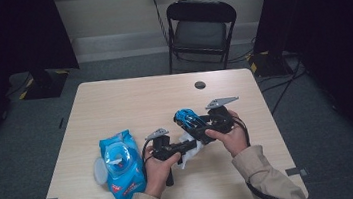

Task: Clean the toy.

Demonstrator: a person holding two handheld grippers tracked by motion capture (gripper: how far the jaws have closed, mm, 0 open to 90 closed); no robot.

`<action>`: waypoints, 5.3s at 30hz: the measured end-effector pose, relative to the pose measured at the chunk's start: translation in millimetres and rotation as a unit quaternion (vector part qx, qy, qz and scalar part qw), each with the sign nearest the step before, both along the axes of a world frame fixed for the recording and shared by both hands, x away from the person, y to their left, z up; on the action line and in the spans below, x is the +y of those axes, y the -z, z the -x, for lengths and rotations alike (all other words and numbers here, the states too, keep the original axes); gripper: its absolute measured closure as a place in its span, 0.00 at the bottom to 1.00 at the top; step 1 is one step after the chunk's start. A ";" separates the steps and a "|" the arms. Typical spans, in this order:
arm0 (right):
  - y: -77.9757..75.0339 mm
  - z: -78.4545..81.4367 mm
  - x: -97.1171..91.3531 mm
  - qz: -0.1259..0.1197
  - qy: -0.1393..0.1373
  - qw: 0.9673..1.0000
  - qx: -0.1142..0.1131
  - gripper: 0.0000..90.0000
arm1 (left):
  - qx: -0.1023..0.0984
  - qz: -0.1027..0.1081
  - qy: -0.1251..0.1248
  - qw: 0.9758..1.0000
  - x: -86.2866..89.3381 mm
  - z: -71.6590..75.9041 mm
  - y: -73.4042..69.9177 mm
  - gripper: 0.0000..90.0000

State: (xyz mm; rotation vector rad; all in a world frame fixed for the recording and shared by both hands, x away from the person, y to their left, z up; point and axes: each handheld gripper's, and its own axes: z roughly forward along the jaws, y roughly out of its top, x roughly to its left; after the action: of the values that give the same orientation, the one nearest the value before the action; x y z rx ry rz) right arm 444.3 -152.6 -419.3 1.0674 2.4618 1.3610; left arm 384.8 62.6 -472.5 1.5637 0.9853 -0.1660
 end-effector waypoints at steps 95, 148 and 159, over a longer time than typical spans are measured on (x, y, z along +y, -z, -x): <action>65.8 -1.1 -65.8 0.106 0.095 0.990 0.006 0.31 | -0.009 -0.257 -0.072 0.964 4.9 -39.5 14.7 0.76; 69.0 -5.1 -60.0 0.133 0.091 0.987 0.013 0.29 | -0.001 -0.280 -0.109 0.954 5.6 -40.8 14.1 0.30; 64.9 -5.7 -60.6 0.124 0.090 0.988 0.003 0.24 | -0.002 -0.278 -0.109 0.954 4.1 -40.5 9.5 0.25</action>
State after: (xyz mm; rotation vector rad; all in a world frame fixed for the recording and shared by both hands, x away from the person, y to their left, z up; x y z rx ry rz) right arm 449.9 -213.2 -484.2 1.1972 2.3900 0.9715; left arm 425.3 66.7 -482.0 1.9397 1.2638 0.2956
